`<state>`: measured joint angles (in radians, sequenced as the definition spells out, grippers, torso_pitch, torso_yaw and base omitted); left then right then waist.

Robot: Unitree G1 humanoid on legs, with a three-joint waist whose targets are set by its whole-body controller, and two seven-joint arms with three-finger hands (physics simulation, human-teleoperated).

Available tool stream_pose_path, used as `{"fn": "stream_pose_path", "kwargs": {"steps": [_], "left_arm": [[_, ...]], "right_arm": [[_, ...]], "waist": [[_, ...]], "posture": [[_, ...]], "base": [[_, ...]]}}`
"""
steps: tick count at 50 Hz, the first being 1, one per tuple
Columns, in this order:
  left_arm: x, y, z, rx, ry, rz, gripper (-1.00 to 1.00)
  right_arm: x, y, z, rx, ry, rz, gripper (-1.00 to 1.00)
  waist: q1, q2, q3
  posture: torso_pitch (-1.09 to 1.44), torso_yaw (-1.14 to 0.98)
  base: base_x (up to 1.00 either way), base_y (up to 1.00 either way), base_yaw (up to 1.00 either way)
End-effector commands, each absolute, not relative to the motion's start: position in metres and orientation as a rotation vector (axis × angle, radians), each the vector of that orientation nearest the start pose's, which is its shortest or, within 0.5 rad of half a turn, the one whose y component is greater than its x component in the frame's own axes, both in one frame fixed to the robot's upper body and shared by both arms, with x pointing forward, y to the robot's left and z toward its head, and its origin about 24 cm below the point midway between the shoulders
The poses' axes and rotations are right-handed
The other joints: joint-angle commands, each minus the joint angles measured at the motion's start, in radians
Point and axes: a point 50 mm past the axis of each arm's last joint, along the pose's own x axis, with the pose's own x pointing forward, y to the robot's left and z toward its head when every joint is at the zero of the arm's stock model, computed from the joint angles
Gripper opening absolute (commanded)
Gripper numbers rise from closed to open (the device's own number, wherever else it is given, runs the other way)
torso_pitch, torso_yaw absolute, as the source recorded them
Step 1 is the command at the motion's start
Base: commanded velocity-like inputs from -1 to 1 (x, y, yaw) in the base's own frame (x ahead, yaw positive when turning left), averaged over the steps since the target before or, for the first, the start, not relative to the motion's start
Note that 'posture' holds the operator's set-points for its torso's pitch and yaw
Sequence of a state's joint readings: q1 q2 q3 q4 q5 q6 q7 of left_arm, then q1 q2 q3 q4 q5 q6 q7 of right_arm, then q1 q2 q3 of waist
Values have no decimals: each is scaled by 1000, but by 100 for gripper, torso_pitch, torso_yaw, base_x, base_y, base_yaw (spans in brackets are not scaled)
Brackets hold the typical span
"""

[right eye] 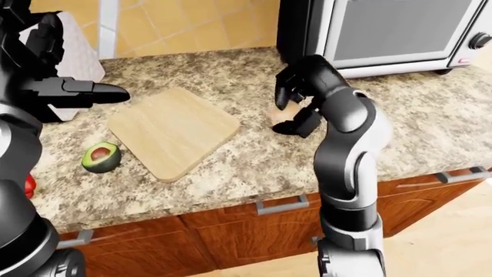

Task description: Place the avocado, onion, tomato and bell pepper on the cutting board.

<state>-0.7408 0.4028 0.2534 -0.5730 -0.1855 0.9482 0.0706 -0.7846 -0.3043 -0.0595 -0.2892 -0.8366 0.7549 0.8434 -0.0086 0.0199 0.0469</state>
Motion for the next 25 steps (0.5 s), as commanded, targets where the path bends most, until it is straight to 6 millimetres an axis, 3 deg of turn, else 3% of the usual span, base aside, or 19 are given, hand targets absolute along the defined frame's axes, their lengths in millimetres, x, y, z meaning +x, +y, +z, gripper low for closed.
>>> {"fn": "stream_pose_path", "kwargs": {"steps": [1, 15, 25], "left_arm": [[266, 198, 313, 161, -494, 138, 100], [260, 202, 314, 148, -502, 144, 100], [255, 206, 326, 158, -512, 159, 100]], "right_arm": [[306, -166, 289, -853, -119, 92, -95], [338, -83, 330, -859, -265, 284, -100], [394, -25, 321, -885, -276, 466, -100]], "waist": [[0, 0, -26], [-8, 21, -20], [-16, 38, -25]], "posture": [[0, 0], [0, 0], [0, 0]], "base": [[0, 0, 0], [0, 0, 0], [0, 0, 0]]}}
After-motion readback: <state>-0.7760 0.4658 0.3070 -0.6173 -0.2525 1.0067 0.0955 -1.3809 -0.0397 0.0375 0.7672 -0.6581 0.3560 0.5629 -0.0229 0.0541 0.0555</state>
